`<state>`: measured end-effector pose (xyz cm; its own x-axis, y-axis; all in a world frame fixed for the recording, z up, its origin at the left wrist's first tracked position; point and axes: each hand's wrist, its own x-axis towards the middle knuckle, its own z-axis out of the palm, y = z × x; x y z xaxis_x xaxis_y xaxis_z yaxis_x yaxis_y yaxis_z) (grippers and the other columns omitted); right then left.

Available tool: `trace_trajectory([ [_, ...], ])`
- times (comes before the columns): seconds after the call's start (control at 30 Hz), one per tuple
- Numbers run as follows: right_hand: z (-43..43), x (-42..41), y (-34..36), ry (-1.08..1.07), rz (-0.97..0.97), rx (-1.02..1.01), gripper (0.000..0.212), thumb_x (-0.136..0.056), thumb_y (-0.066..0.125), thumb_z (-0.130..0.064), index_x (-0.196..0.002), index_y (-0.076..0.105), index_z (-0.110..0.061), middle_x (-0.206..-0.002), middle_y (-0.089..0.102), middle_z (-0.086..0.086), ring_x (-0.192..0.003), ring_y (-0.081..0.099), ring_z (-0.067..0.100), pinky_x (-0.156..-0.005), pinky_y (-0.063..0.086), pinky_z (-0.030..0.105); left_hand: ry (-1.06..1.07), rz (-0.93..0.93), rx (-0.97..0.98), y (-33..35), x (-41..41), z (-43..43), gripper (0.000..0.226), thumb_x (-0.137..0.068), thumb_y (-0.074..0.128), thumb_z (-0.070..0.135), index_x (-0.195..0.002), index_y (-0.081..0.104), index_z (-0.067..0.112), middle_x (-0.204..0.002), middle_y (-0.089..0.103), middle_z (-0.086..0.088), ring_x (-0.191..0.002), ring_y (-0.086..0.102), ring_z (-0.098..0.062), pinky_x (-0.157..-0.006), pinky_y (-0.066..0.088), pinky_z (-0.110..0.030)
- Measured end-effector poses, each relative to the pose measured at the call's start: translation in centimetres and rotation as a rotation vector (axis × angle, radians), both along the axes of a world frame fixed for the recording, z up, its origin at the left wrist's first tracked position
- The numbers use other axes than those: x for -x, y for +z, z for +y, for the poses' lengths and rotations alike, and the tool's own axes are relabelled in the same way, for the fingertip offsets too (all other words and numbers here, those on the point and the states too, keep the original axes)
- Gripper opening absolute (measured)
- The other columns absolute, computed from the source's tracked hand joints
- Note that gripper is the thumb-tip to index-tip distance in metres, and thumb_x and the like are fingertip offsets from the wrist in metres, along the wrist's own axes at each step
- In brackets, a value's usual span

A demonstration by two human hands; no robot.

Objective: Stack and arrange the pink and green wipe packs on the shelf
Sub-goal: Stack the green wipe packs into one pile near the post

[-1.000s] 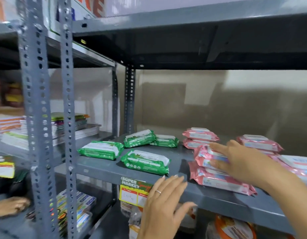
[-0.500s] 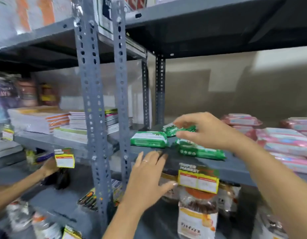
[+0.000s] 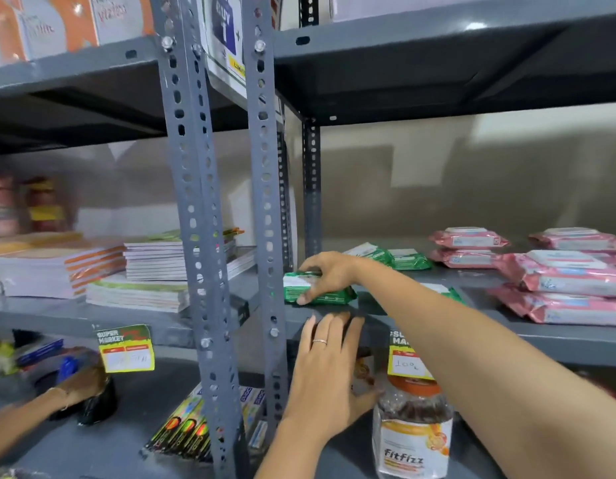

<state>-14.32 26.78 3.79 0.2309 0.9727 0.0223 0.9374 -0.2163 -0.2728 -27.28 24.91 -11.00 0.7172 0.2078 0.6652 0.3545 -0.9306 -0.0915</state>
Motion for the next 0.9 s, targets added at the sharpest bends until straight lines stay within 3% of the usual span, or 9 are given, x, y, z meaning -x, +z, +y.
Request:
trace_trajectory([
  [0.13,-1.3,-0.4,1.9,-0.05,0.052,-0.13,0.093,-0.072,0.072,-0.058,-0.145,0.038,-0.011,-0.153,0.036,0.005,-0.138,0.038,0.024,-0.111,0.034,0.036,-0.046,-0.031,0.028,0.2,0.2,0.1,0.091,-0.07,0.054,0.071,-0.142,0.042,0.018,-0.138,0.045,-0.003,-0.131,0.039,-0.026,-0.112,0.026,-0.049],
  [0.27,-5.4,-1.9,6.1,-0.164,-0.074,-0.121,0.093,-0.066,0.065,-0.071,-0.138,0.048,-0.015,-0.14,0.051,0.003,-0.119,0.055,0.025,-0.099,0.047,0.039,-0.066,-0.062,0.041,0.0,0.0,0.3,0.089,-0.068,0.056,0.075,-0.138,0.045,0.022,-0.134,0.048,0.003,-0.128,0.043,-0.021,-0.111,0.02,-0.042],
  [0.4,-11.2,-3.7,8.1,-0.151,-0.118,-0.015,0.072,-0.074,0.071,-0.053,-0.134,0.052,-0.018,-0.12,0.053,-0.005,-0.105,0.05,0.012,-0.091,0.037,0.025,-0.052,-0.067,0.022,-0.3,-0.2,0.4,0.088,-0.066,0.054,0.073,-0.138,0.046,0.022,-0.135,0.051,0.003,-0.127,0.045,-0.02,-0.112,0.016,-0.042],
  [0.6,-14.3,-6.8,4.3,-0.199,-0.082,0.11,0.081,-0.072,0.073,-0.053,-0.141,0.043,-0.025,-0.146,0.044,0.004,-0.132,0.043,0.023,-0.109,0.034,0.035,-0.054,-0.098,0.065,-0.3,-0.2,-0.1,0.085,-0.069,0.055,0.071,-0.139,0.044,0.023,-0.135,0.049,0.003,-0.127,0.044,-0.02,-0.115,0.014,-0.041],
  [0.77,-14.5,-7.3,2.7,-0.153,0.072,0.082,0.092,-0.073,0.072,-0.053,-0.149,0.026,-0.03,-0.158,0.024,-0.004,-0.145,0.023,0.021,-0.118,0.02,0.041,-0.051,-0.109,0.067,-0.3,-0.2,0.0,0.082,-0.069,0.055,0.07,-0.137,0.045,0.024,-0.133,0.052,0.003,-0.125,0.048,-0.02,-0.112,0.018,-0.042],
  [0.83,-14.4,-7.6,3.3,-0.128,0.111,0.089,0.095,-0.076,0.068,-0.055,-0.152,0.017,-0.031,-0.158,0.024,-0.003,-0.145,0.023,0.02,-0.118,0.02,0.04,-0.045,-0.12,0.058,-0.4,-0.3,-0.1,0.081,-0.069,0.055,0.069,-0.136,0.045,0.023,-0.132,0.053,0.003,-0.124,0.049,-0.02,-0.112,0.019,-0.042],
  [0.9,-14.5,-7.7,4.1,-0.103,0.197,0.004,0.09,-0.077,0.066,-0.054,-0.151,0.02,-0.03,-0.155,0.032,-0.002,-0.142,0.03,0.017,-0.117,0.024,0.038,-0.041,-0.128,0.058,-0.4,-0.4,-0.2,0.081,-0.069,0.055,0.069,-0.135,0.046,0.023,-0.132,0.053,0.003,-0.124,0.048,-0.02,-0.112,0.02,-0.042],
])
